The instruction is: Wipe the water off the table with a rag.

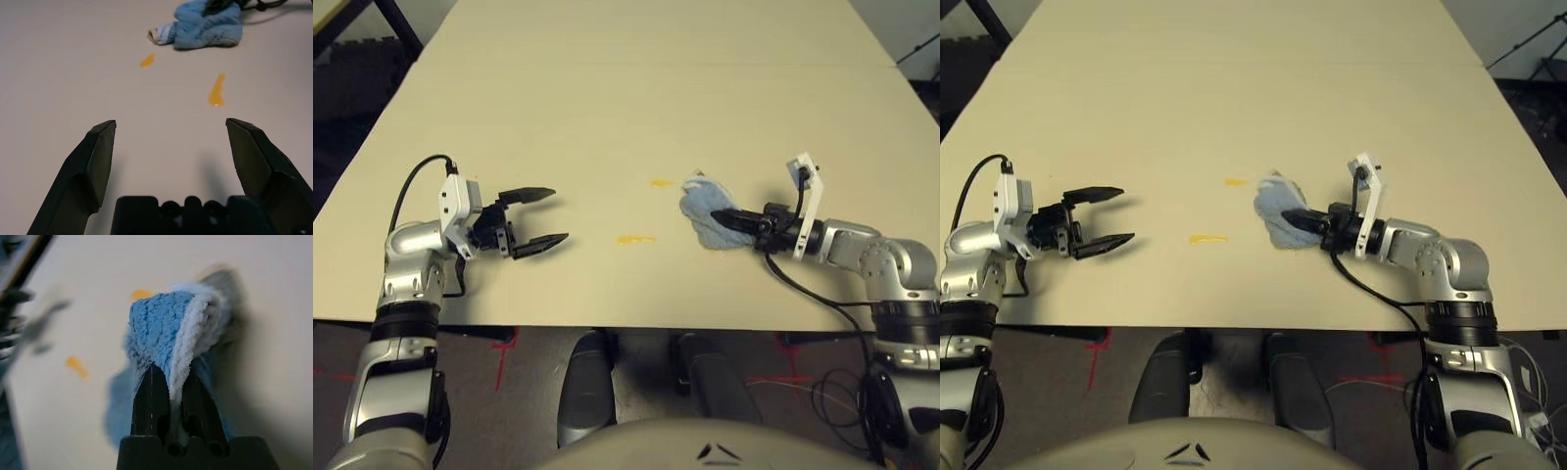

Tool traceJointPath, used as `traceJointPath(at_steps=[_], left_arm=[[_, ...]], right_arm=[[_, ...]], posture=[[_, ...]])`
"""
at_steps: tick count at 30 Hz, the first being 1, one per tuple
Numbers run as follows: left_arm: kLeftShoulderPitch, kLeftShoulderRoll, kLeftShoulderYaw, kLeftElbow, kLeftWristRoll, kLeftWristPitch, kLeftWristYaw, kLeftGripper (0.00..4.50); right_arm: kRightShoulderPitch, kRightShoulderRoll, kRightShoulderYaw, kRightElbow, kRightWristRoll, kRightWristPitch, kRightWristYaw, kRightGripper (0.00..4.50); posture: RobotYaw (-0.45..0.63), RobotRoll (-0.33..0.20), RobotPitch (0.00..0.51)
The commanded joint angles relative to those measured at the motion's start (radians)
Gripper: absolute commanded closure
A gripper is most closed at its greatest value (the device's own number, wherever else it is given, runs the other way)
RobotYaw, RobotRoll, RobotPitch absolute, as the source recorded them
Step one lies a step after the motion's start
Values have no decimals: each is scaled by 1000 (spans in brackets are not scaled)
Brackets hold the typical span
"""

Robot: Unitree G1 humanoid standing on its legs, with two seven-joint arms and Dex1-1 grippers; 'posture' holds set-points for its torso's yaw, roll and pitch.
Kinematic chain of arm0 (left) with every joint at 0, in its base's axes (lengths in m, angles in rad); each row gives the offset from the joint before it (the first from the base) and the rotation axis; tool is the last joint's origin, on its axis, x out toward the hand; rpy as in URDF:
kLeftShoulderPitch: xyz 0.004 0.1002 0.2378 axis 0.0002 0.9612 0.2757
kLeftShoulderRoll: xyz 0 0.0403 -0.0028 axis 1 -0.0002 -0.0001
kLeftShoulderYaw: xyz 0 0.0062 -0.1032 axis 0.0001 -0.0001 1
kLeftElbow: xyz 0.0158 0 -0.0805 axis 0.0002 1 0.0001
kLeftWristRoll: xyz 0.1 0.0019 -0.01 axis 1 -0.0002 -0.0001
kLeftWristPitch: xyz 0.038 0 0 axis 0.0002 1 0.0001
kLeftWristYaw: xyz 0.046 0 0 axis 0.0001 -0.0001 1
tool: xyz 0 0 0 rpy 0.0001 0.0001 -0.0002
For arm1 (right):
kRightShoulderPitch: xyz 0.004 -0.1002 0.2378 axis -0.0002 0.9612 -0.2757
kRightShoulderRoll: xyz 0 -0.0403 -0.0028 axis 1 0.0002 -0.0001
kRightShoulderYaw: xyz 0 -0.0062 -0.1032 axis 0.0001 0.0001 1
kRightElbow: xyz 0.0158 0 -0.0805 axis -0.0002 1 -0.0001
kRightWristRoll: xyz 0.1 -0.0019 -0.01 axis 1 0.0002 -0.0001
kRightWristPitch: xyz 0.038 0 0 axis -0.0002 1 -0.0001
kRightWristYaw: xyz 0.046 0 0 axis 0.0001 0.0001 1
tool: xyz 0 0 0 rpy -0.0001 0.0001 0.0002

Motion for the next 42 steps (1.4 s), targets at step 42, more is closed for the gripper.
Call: traceJointPath(at_steps=[42], left_arm=[[138, 15, 21, -131, -6, 5, 68, 0]], right_arm=[[-600, 588, 46, 904, -322, -503, -87, 4484]], posture=[[284, 0, 212]])
